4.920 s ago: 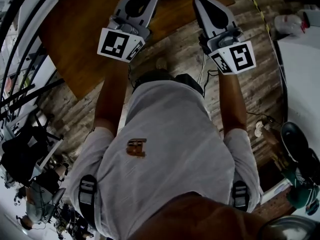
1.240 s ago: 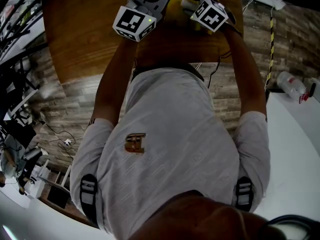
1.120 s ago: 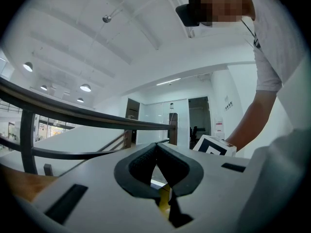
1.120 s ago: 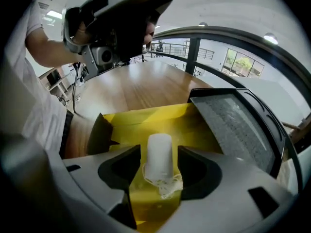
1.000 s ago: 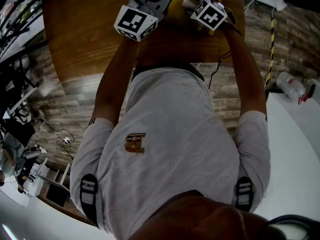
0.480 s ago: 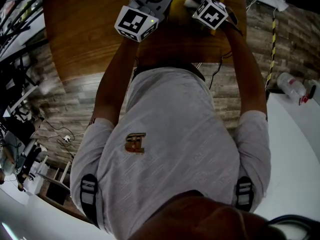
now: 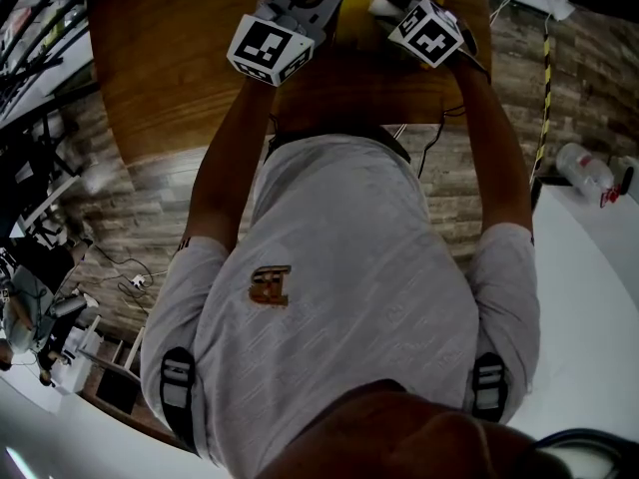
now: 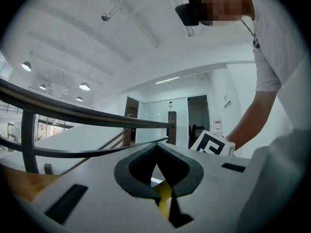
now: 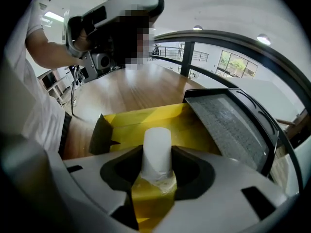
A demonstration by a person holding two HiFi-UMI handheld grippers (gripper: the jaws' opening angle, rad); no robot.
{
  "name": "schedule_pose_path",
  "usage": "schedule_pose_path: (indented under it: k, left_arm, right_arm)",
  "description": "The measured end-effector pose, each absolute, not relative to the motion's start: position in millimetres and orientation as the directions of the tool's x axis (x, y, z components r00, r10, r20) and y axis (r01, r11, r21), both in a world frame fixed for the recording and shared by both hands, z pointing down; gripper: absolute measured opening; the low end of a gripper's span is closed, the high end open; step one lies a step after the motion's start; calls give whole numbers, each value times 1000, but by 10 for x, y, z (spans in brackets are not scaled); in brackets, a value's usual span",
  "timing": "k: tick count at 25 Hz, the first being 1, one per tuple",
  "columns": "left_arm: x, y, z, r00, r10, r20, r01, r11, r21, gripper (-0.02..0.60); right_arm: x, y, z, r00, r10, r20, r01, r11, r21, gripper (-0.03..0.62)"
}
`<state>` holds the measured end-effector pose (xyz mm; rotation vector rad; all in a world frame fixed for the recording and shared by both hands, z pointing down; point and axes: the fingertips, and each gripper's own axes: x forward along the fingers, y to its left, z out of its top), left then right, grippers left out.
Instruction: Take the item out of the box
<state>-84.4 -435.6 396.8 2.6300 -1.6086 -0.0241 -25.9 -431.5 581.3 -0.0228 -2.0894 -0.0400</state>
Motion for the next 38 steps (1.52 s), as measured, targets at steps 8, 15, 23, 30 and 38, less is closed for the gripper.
schedule_pose_path:
  k: [8, 15, 23, 30, 38]
  left_arm:
    - [-763, -4245, 3870, 474, -880, 14, -880, -473, 51, 20]
    - [-631, -4158, 3798, 495, -869, 7, -868, -494, 46, 20]
    - [-562, -3972, 3508, 501, -865, -40, -864, -502, 33, 20]
    - [-438, -3809, 3281, 499, -865, -54, -865, -501, 17, 20]
    - [-272, -3595, 2978, 529, -842, -106, -847, -532, -7, 20]
  right_arm:
    - [-233, -4269, 5263, -611, -88, 787, -40, 996, 80, 196]
    - [-169, -4234, 4659, -749, -167, 641, -154, 985, 77, 196]
    - [-67, -4129, 3794, -888, -290, 356, -307, 952, 8, 195]
    - [184, -3988, 3267, -922, -363, 138, -373, 926, -54, 195]
    - [299, -3719, 2929, -926, -375, -40, -371, 925, -88, 193]
